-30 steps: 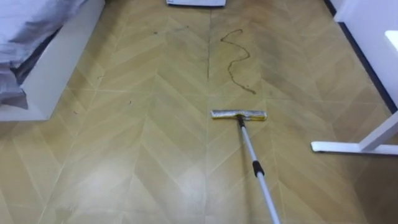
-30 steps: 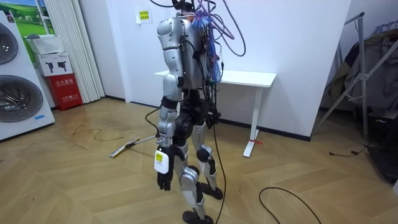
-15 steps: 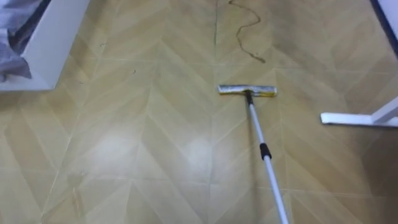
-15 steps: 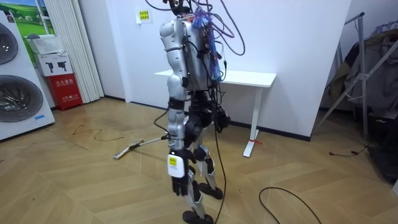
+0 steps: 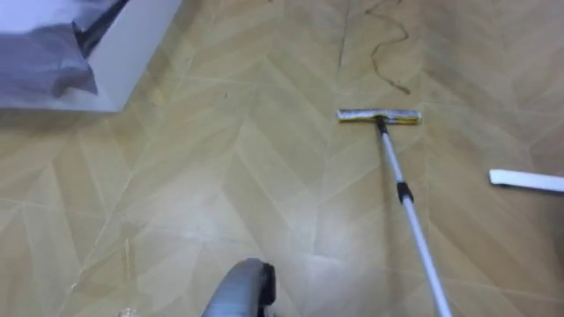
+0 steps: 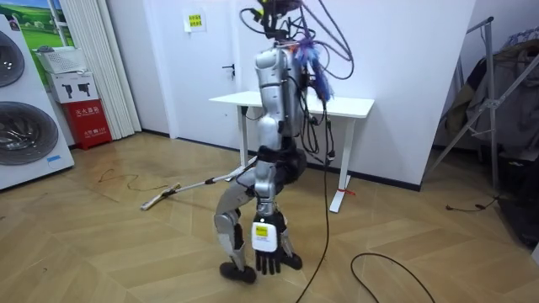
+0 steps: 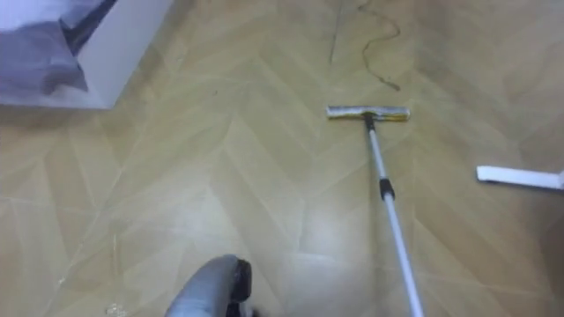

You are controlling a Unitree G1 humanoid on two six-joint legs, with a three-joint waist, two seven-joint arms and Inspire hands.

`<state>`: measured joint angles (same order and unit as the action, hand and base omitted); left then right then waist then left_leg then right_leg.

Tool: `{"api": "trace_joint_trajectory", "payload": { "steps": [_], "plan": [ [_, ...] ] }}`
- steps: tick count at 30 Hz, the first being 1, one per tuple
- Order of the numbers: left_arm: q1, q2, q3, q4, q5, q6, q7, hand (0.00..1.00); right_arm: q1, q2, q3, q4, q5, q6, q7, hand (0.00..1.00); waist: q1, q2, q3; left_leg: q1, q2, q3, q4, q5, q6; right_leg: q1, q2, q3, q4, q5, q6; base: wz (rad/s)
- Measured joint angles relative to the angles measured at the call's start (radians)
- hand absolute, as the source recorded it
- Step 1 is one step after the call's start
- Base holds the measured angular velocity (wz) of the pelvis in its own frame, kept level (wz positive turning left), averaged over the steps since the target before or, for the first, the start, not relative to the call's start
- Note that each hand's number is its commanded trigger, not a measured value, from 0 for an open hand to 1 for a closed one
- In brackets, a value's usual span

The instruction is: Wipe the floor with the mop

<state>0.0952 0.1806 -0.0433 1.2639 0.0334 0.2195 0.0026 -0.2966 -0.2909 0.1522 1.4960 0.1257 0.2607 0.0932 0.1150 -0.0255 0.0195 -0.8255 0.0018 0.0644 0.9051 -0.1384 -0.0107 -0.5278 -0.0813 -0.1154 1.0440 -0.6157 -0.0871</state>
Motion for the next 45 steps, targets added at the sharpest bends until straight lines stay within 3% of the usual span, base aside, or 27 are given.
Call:
{"api": "trace_joint_trajectory", "payload": {
  "steps": [1,2,4,5,7,8,10,11,13,15,19,22,25,26,27,29,31,32,33,35,37,38,39,40,41,44,45],
  "plan": [
    [-0.002,0.006,-0.003,-0.001,0.000,0.001,-0.006,0.00,0.003,-0.004,0.003,-0.008,0.017,-0.002,0.011,1.00,-0.003,0.003,-0.0008,0.016,-0.001,-0.001,-0.048,0.000,0.000,0.011,-0.001,-0.011,-0.003,-0.003,0.005,0.09],
    [-0.006,0.017,-0.015,-0.004,-0.001,0.000,-0.020,0.00,0.010,-0.008,0.015,-0.014,0.044,-0.004,0.026,1.00,0.001,0.005,0.0003,0.036,-0.003,0.005,-0.079,0.001,0.023,0.032,-0.007,-0.020,-0.003,-0.020,0.011,0.20],
    [-0.015,0.017,-0.028,-0.004,-0.002,0.002,-0.036,0.00,0.040,-0.013,0.022,-0.015,0.070,-0.002,0.033,1.00,0.001,0.005,-0.0035,0.063,-0.020,0.039,-0.074,-0.041,0.075,0.077,-0.037,-0.021,-0.027,-0.022,0.028,0.23],
    [-0.027,0.008,-0.034,-0.009,-0.002,0.002,-0.040,0.00,0.070,-0.026,0.020,-0.009,0.076,0.000,0.038,1.00,-0.002,0.013,-0.0066,0.079,-0.036,0.046,-0.075,-0.081,0.094,0.088,-0.046,-0.009,-0.035,-0.013,0.050,0.26],
    [-0.049,-0.005,-0.040,-0.008,-0.002,0.010,-0.038,0.00,0.113,-0.043,0.021,-0.004,0.079,0.003,0.030,1.00,-0.007,0.036,-0.0030,0.086,-0.073,0.038,-0.055,-0.122,0.116,0.028,-0.055,0.028,0.103,0.081,0.088,0.31],
    [-0.059,-0.012,-0.039,-0.015,0.000,0.012,-0.031,0.00,0.157,-0.047,0.021,-0.002,0.080,0.004,0.012,1.00,-0.015,0.066,-0.0084,0.091,-0.091,0.017,-0.037,-0.157,0.127,-0.028,-0.048,0.061,0.210,0.171,0.089,0.28],
    [-0.063,-0.015,-0.039,-0.038,-0.001,0.002,-0.017,0.00,0.204,-0.036,0.021,-0.003,0.103,0.013,-0.009,1.00,-0.028,0.098,-0.0076,0.110,-0.101,0.007,-0.046,-0.186,0.138,-0.127,-0.031,0.097,0.220,0.179,0.094,0.18],
    [-0.062,-0.013,-0.039,-0.037,-0.001,-0.001,-0.006,0.00,0.234,-0.018,0.021,-0.003,0.120,0.020,-0.024,1.00,-0.044,0.106,-0.0043,0.123,-0.102,0.007,-0.053,-0.192,0.142,-0.194,-0.023,0.102,0.162,0.175,0.103,0.17],
    [-0.055,-0.013,-0.046,-0.036,-0.005,0.000,0.012,0.00,0.279,0.018,0.023,-0.003,0.150,0.022,-0.047,1.00,-0.058,0.118,-0.0128,0.140,-0.104,0.003,-0.057,-0.219,0.140,-0.256,-0.013,0.105,-0.028,0.191,0.099,0.10],
    [-0.043,-0.022,-0.049,-0.035,-0.004,0.003,0.029,0.00,0.326,0.054,0.008,-0.005,0.157,0.025,-0.061,1.00,-0.069,0.118,-0.0161,0.165,-0.108,-0.003,-0.045,-0.268,0.125,-0.274,-0.005,0.086,-0.150,0.304,0.079,0.04],
    [-0.046,-0.034,-0.050,-0.035,-0.018,0.006,0.027,0.00,0.293,0.050,-0.024,-0.006,0.145,0.040,-0.069,1.00,-0.065,0.112,-0.0128,0.175,-0.087,-0.019,-0.011,-0.297,0.096,-0.251,-0.002,0.053,-0.134,0.265,0.036,-0.04],
    [-0.044,-0.029,-0.050,-0.041,-0.044,0.007,0.029,0.00,0.187,0.011,-0.038,0.016,0.138,0.047,-0.086,1.00,-0.052,0.087,0.0023,0.156,-0.070,-0.008,0.112,-0.308,0.072,-0.244,0.004,0.054,-0.062,0.189,0.017,-0.02],
    [-0.021,-0.006,-0.058,-0.078,-0.079,0.012,0.030,0.00,0.063,-0.052,-0.033,0.012,0.133,0.046,-0.100,1.00,-0.022,0.055,0.0101,0.096,-0.014,0.029,0.301,-0.283,0.031,-0.242,0.028,0.057,0.022,0.110,-0.006,-0.12],
    [-0.008,0.006,-0.058,-0.099,-0.082,0.013,0.031,0.00,0.014,-0.072,-0.016,-0.005,0.134,0.039,-0.098,1.00,-0.012,0.051,0.0064,0.064,0.004,0.029,0.369,-0.249,0.014,-0.240,0.045,0.060,0.037,0.094,-0.011,-0.12],
    [-0.004,0.017,-0.058,-0.104,-0.081,0.011,0.032,0.00,-0.008,-0.082,-0.016,-0.020,0.140,0.026,-0.098,1.00,0.002,0.034,0.0082,0.027,0.005,0.026,0.398,-0.240,0.007,-0.233,0.057,0.062,0.042,0.083,-0.017,0.00],
    [-0.004,0.024,-0.054,-0.105,-0.072,0.012,0.033,0.00,-0.033,-0.083,-0.023,-0.035,0.158,-0.004,-0.087,1.00,0.005,0.034,0.0060,-0.034,0.001,0.021,0.318,-0.252,0.023,-0.207,0.069,0.067,0.035,0.068,-0.024,0.36],
    [0.003,0.024,-0.049,-0.108,-0.068,0.011,0.025,0.00,-0.018,-0.075,-0.049,-0.050,0.182,-0.015,-0.077,1.00,0.006,0.033,0.0057,-0.060,-0.017,0.026,0.130,-0.243,0.021,-0.160,0.091,0.088,0.006,0.051,-0.018,0.50],
    [0.008,0.025,-0.048,-0.112,-0.067,0.010,0.017,0.00,0.007,-0.067,-0.053,-0.053,0.196,-0.020,-0.063,1.00,0.006,0.034,0.0044,-0.056,-0.028,0.027,0.034,-0.184,0.043,-0.117,0.096,0.095,-0.017,0.035,-0.011,0.28],
    [0.022,0.022,-0.045,-0.112,-0.060,0.009,0.009,0.00,0.039,-0.062,-0.053,-0.052,0.206,-0.020,-0.051,1.00,0.005,0.030,-0.0023,-0.029,-0.033,0.036,0.008,-0.163,0.078,-0.085,0.099,0.119,-0.040,0.021,0.002,0.19],
    [0.031,0.008,-0.034,-0.111,-0.049,0.013,0.000,0.00,0.095,-0.067,-0.047,-0.035,0.208,-0.021,-0.046,1.00,0.005,0.037,-0.0024,0.017,-0.032,0.064,-0.001,-0.189,0.120,-0.052,0.097,0.145,-0.052,0.023,0.018,-0.05],
    [0.026,-0.004,-0.034,-0.110,-0.026,0.013,-0.012,0.00,0.160,-0.070,-0.012,-0.012,0.208,-0.021,-0.048,1.00,0.002,0.050,-0.0041,0.052,-0.040,0.078,0.000,-0.227,0.134,-0.057,0.075,0.139,0.013,0.057,0.076,-0.10],
    [0.022,-0.008,-0.039,-0.115,-0.021,0.009,-0.013,0.00,0.219,-0.067,0.004,-0.012,0.211,-0.019,-0.053,1.00,-0.010,0.063,-0.0121,0.065,-0.056,0.075,0.000,-0.244,0.143,-0.083,0.057,0.133,0.083,0.101,0.110,0.11],
    [0.017,-0.012,-0.039,-0.124,-0.021,0.000,-0.012,0.00,0.276,-0.056,0.005,-0.012,0.221,-0.017,-0.065,1.00,-0.026,0.080,-0.0175,0.081,-0.069,0.064,-0.002,-0.261,0.148,-0.116,0.049,0.134,0.157,0.154,0.113,0.12],
    [0.015,-0.013,-0.040,-0.129,-0.021,-0.006,-0.010,0.00,0.295,-0.048,0.005,-0.012,0.225,-0.013,-0.072,1.00,-0.028,0.089,-0.0165,0.089,-0.071,0.062,-0.002,-0.269,0.149,-0.135,0.048,0.137,0.173,0.164,0.113,-0.13],
    [0.004,-0.016,-0.042,-0.127,-0.022,-0.011,-0.005,0.00,0.318,-0.032,0.005,-0.012,0.227,0.000,-0.089,1.00,-0.031,0.104,-0.0089,0.102,-0.074,0.052,-0.004,-0.284,0.146,-0.191,0.048,0.143,0.183,0.164,0.110,-0.41],
    [-0.008,-0.020,-0.060,-0.126,-0.022,-0.013,0.022,0.00,0.322,0.014,0.003,-0.011,0.212,0.009,-0.121,1.00,-0.056,0.134,-0.0085,0.107,-0.088,0.002,-0.003,-0.306,0.125,-0.346,0.046,0.151,0.012,0.178,0.106,-0.53],
    [-0.007,-0.020,-0.061,-0.122,-0.023,-0.012,0.033,0.00,0.311,0.027,0.001,-0.012,0.198,0.023,-0.124,1.00,-0.056,0.133,-0.0064,0.114,-0.095,-0.007,0.008,-0.325,0.112,-0.370,0.047,0.155,-0.083,0.222,0.103,-0.52]
  ]
}}
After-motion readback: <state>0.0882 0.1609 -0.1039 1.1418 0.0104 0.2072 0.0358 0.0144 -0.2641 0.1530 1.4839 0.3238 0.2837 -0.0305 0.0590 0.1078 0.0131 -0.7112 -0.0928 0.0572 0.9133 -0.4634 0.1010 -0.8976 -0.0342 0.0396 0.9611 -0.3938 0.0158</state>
